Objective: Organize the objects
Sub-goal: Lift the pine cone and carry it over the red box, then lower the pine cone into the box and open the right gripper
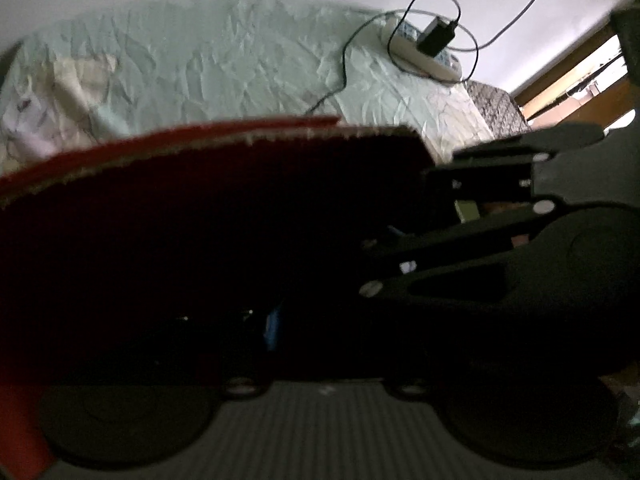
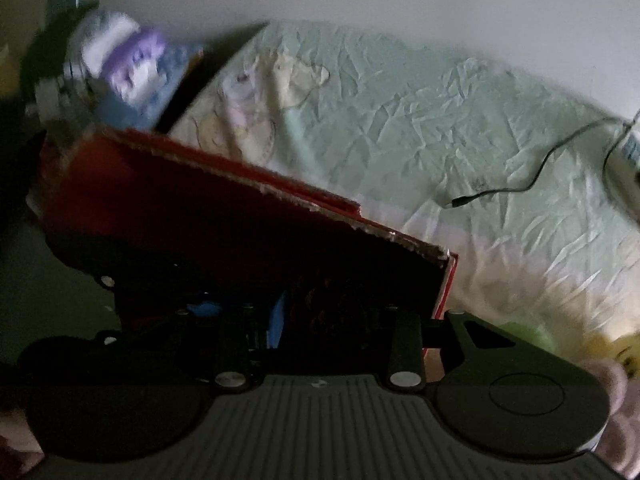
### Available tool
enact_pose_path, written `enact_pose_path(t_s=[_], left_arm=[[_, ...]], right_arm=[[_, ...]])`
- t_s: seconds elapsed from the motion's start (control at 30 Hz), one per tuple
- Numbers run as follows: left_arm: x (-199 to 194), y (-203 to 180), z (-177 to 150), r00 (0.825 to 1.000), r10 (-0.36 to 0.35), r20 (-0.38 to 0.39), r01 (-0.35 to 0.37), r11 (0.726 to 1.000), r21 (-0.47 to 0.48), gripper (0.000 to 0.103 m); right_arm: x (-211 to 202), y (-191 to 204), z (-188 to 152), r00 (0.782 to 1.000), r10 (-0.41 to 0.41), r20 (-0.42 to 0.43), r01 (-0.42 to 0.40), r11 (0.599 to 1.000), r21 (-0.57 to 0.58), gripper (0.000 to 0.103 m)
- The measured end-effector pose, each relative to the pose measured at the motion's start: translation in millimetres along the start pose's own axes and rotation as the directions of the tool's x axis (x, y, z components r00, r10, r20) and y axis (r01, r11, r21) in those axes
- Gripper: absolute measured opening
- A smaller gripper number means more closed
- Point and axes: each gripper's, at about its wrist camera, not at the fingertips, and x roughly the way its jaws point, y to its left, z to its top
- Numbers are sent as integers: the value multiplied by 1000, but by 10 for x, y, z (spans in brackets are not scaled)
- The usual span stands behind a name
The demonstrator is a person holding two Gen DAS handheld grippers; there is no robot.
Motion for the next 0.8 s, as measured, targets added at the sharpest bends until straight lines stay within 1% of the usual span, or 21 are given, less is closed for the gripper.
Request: enact_pose_path(t_s=[0.07,0.17,0.2,0.3,0.47,0.53,0.6,0.67,0.77,0.8], left_arm=[[18,21,-9,1000,-4,-16,4,1000,-11,30],[-7,12,-17,1000,-1,-10,1,1000,-6,31],[-12,1,-22,1000,3,-7,-3,1000,-1,33],[-7,-22,-34,1000,19,-5,-19,1000,10,33],[6,-41,-34,999,42,-1,-42,999,17,33],[-18,-50,-41,999,47,13,-47,999,22,33],[-81,-50,-59,997,64,44,-65,998,26,33],[-171,-69,-96,991,99,87,-103,994,40,33],[-355,-78,-203,963,209,169,-222,973,63,34],[-420,-48,-245,955,231,185,-246,967,59,34]], right_arm=[[31,52,4,999,-47,-17,46,998,-46,36],[46,38,5,998,-60,-23,59,997,-54,36],[40,24,3,998,-56,-21,55,997,-46,36],[19,-18,21,999,-46,-9,45,999,-12,36],[-26,-97,4,1000,-6,21,5,999,43,37],[-51,-123,-21,999,10,43,-13,998,67,37],[-72,-165,-42,997,33,64,-39,994,97,37],[-108,-222,-68,995,56,88,-68,989,133,37],[-180,-327,-110,987,93,132,-117,975,190,37],[-202,-358,-120,983,110,145,-139,968,210,36]])
